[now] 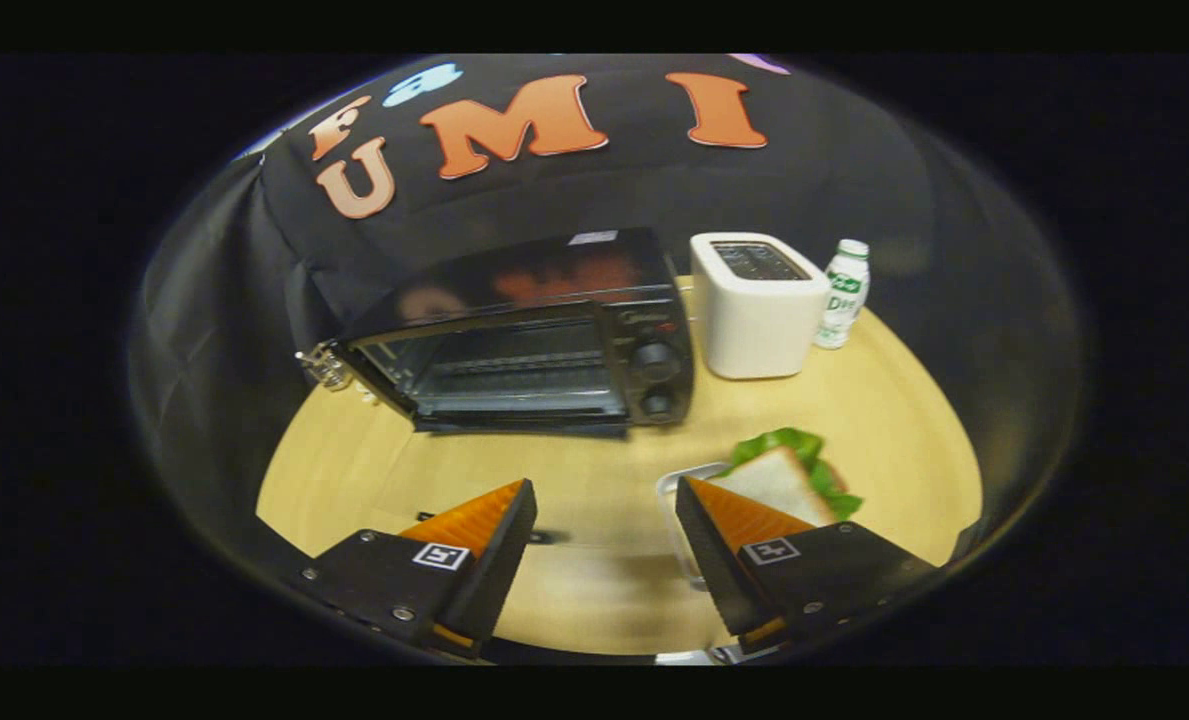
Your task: Open the toaster oven, put the food inside, and close the toaster oven door.
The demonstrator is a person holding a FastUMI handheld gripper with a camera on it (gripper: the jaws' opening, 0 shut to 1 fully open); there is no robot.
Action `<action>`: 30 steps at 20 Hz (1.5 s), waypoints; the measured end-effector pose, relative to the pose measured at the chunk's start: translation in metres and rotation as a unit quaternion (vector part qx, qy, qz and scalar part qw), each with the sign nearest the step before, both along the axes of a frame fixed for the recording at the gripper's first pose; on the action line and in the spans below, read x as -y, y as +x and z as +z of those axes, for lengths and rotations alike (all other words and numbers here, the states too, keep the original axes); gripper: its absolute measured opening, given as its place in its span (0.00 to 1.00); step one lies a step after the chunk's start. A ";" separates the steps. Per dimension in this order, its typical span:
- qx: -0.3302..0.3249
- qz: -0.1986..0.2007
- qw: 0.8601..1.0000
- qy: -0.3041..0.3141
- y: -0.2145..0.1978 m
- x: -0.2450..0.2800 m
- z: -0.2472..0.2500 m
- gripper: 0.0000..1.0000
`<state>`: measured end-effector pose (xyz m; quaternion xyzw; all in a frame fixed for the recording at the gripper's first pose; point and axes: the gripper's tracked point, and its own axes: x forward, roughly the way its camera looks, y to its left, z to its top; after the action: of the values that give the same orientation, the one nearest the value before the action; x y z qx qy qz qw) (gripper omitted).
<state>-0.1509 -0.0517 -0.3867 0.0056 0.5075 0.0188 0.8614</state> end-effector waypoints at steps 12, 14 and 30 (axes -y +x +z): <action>-0.084 0.017 0.996 -0.029 -0.006 0.095 -0.059 0.89; -0.103 0.011 0.995 0.006 -0.008 0.093 -0.066 0.89; -0.135 -0.125 0.974 0.135 -0.051 0.106 -0.050 0.31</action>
<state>-0.2016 -0.1574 -0.4366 0.1875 0.6073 -0.0213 0.7717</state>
